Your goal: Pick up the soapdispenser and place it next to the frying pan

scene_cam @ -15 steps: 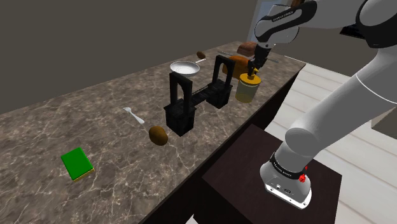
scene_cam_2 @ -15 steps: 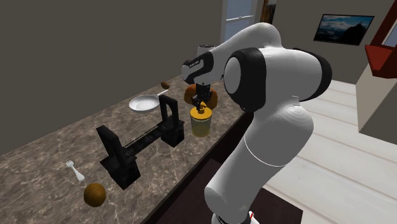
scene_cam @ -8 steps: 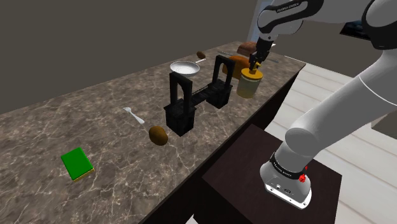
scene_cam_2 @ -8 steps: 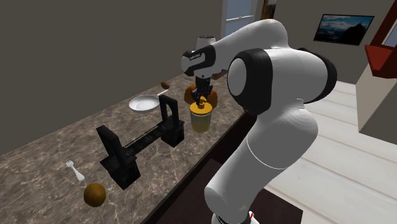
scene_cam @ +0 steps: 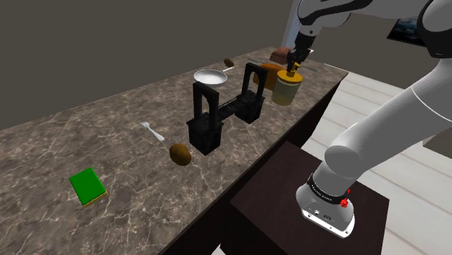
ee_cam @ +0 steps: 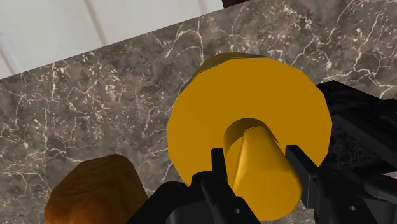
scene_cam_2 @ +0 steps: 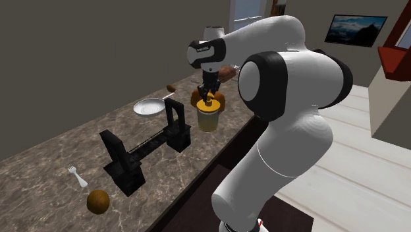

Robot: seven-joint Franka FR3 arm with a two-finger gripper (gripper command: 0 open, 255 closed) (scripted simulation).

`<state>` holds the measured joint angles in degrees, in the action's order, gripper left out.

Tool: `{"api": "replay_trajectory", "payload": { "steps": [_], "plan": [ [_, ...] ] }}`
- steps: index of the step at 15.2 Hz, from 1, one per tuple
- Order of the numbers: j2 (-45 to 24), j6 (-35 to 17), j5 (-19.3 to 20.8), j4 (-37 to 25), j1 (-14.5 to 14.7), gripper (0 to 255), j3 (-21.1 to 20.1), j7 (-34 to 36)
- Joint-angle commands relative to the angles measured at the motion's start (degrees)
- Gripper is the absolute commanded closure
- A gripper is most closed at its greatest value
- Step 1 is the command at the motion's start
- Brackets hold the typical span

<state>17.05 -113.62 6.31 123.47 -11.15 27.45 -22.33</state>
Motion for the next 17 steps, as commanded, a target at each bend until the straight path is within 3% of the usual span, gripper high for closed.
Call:
{"api": "replay_trajectory", "payload": {
  "steps": [1,17],
  "plan": [
    [0.2,1.7,0.0,-1.5,0.1,255,-0.2,0.1],
    [-0.2,14.0,-0.7,-14.2,0.6,255,-1.1,0.1]
  ]
}}
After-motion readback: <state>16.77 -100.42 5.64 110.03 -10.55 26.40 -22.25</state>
